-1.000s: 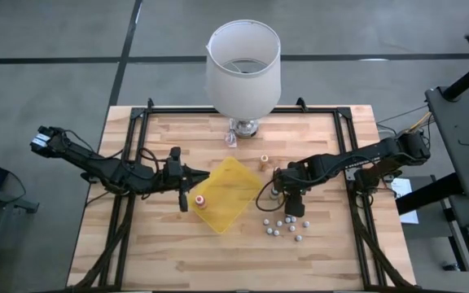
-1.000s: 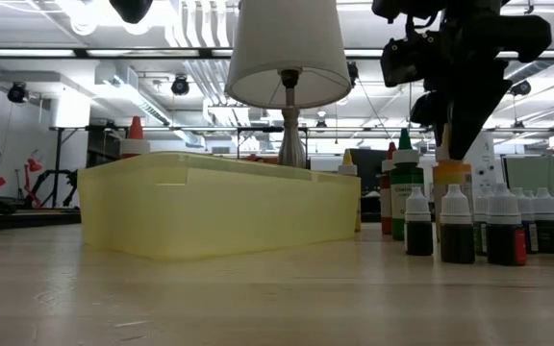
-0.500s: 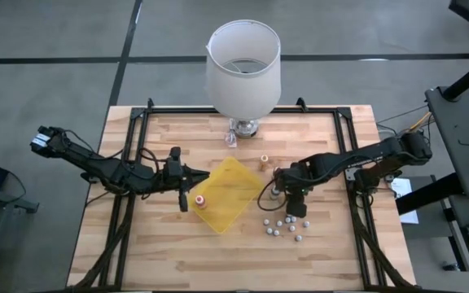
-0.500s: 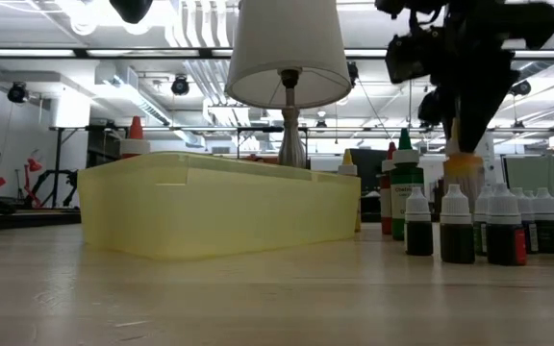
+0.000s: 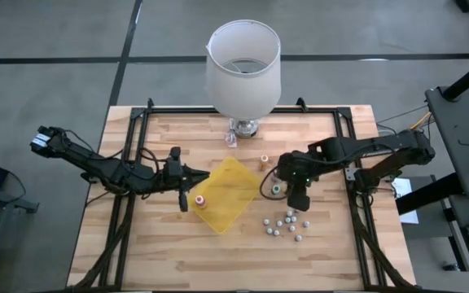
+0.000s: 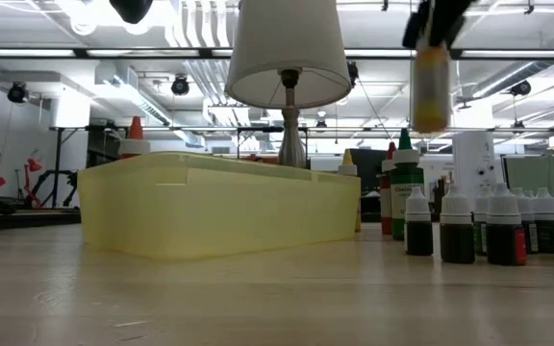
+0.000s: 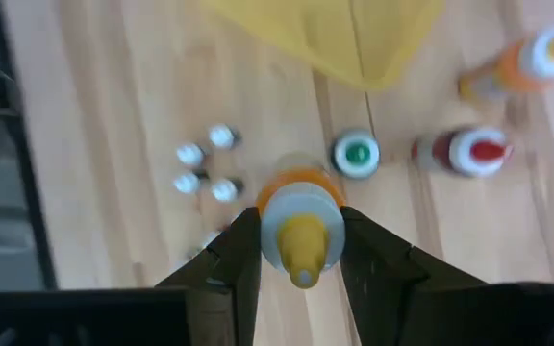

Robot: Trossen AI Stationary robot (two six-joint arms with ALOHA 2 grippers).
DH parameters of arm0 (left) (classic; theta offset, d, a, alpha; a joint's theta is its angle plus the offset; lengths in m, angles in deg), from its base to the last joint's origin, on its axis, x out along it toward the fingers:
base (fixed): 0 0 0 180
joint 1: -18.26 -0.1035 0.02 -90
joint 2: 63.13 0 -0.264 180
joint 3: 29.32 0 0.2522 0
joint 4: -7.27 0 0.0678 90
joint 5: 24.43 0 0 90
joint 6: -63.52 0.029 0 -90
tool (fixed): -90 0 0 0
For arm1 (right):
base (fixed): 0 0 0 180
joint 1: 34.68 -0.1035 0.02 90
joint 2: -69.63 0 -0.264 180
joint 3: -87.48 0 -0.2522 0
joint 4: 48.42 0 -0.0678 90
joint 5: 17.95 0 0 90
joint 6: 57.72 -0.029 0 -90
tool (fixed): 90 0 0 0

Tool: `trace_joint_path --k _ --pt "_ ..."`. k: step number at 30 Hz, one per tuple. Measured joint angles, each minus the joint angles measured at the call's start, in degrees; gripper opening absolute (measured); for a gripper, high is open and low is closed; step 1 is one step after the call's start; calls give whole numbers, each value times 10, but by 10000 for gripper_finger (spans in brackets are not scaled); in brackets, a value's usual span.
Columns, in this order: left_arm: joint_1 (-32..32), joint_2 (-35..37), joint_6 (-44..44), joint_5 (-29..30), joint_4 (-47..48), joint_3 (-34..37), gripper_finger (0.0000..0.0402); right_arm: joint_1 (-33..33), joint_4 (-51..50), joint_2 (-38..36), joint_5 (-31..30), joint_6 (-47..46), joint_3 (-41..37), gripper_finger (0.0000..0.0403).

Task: Pick & Place food coloring
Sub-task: Put the bottom large yellow food coloring bottle into the yellow bin

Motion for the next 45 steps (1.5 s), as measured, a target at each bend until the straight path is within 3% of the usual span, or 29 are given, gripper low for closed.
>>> trace_joint_path --k 7,20,27,35,45 --pt "0 0 17 0 0 0 0 13 4 0 -20 -4 47 107" --pt "0 2 16 0 -1 0 0 69 51 24 -19 1 64 107" --pt "0 4 17 0 0 0 0 85 46 95 -17 38 109 107" --pt "0 23 34 0 7 0 0 101 39 194 -10 105 211 107" --pt "0 76 -2 -9 96 4 0 149 9 283 5 155 313 108"
